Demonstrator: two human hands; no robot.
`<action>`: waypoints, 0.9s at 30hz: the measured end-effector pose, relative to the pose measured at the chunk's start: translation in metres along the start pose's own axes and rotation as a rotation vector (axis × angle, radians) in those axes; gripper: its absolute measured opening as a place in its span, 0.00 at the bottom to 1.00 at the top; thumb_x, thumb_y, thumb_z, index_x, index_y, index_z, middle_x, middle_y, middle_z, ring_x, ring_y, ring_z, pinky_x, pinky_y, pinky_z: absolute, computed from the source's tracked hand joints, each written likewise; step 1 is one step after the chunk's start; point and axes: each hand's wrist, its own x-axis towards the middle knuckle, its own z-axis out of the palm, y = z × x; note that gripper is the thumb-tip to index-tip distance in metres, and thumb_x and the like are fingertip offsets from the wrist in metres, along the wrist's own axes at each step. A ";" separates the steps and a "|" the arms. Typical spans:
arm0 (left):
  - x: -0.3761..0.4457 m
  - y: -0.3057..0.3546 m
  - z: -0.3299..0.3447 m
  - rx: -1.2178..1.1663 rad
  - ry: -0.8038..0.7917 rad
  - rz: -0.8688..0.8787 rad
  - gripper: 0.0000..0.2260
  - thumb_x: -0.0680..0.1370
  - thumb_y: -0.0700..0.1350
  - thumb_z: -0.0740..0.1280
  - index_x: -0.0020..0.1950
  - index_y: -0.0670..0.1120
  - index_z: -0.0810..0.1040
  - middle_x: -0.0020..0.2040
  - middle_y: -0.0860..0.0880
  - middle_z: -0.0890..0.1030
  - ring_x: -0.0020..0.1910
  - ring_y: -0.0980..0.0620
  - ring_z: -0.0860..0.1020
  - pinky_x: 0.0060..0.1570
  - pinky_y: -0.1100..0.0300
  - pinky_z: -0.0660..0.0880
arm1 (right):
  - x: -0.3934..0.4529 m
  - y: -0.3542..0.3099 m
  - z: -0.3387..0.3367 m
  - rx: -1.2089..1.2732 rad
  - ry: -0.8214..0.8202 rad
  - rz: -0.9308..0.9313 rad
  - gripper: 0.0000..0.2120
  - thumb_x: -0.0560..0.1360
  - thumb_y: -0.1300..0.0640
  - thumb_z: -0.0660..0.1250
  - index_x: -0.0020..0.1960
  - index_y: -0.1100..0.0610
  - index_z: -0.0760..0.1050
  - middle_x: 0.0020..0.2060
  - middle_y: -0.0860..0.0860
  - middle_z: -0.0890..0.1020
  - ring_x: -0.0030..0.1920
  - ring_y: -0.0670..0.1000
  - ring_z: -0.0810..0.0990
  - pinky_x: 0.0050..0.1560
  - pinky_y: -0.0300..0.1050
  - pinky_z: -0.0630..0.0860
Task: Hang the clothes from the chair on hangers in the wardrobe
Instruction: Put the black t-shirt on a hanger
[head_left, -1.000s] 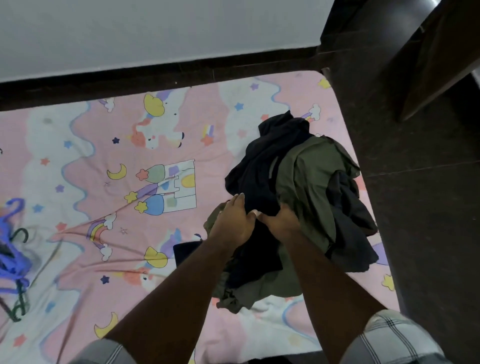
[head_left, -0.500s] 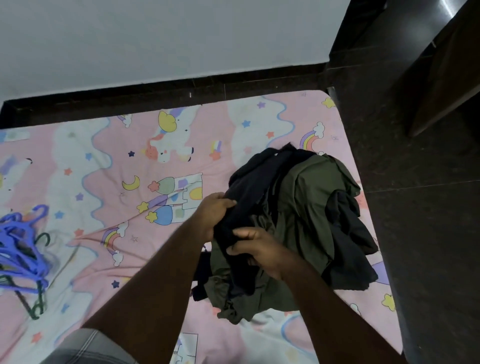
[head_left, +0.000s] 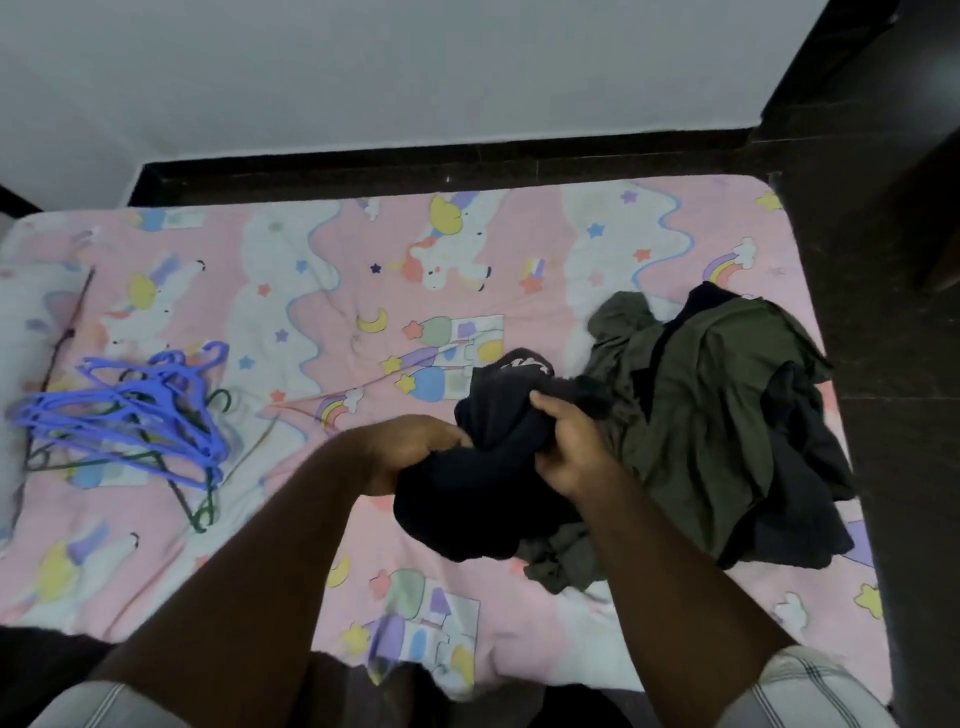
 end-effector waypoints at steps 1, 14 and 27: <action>-0.008 -0.018 -0.012 0.147 0.037 0.009 0.12 0.79 0.35 0.62 0.46 0.45 0.83 0.44 0.48 0.84 0.43 0.51 0.81 0.42 0.60 0.78 | -0.002 0.013 0.014 -0.032 0.005 -0.048 0.17 0.77 0.60 0.68 0.66 0.57 0.77 0.58 0.57 0.83 0.57 0.56 0.83 0.49 0.48 0.80; -0.106 -0.160 -0.150 -0.167 0.398 0.391 0.14 0.76 0.49 0.75 0.60 0.55 0.79 0.55 0.54 0.83 0.53 0.53 0.81 0.49 0.57 0.77 | -0.078 0.256 0.222 -1.403 -0.265 -0.606 0.22 0.74 0.57 0.71 0.66 0.60 0.71 0.59 0.56 0.80 0.58 0.55 0.79 0.59 0.52 0.75; -0.077 -0.273 -0.224 0.440 0.701 0.280 0.31 0.80 0.51 0.67 0.79 0.44 0.61 0.76 0.41 0.66 0.75 0.41 0.64 0.72 0.48 0.63 | -0.046 0.277 0.216 -1.985 0.182 -0.383 0.32 0.77 0.50 0.62 0.78 0.55 0.57 0.70 0.56 0.70 0.70 0.60 0.68 0.66 0.58 0.71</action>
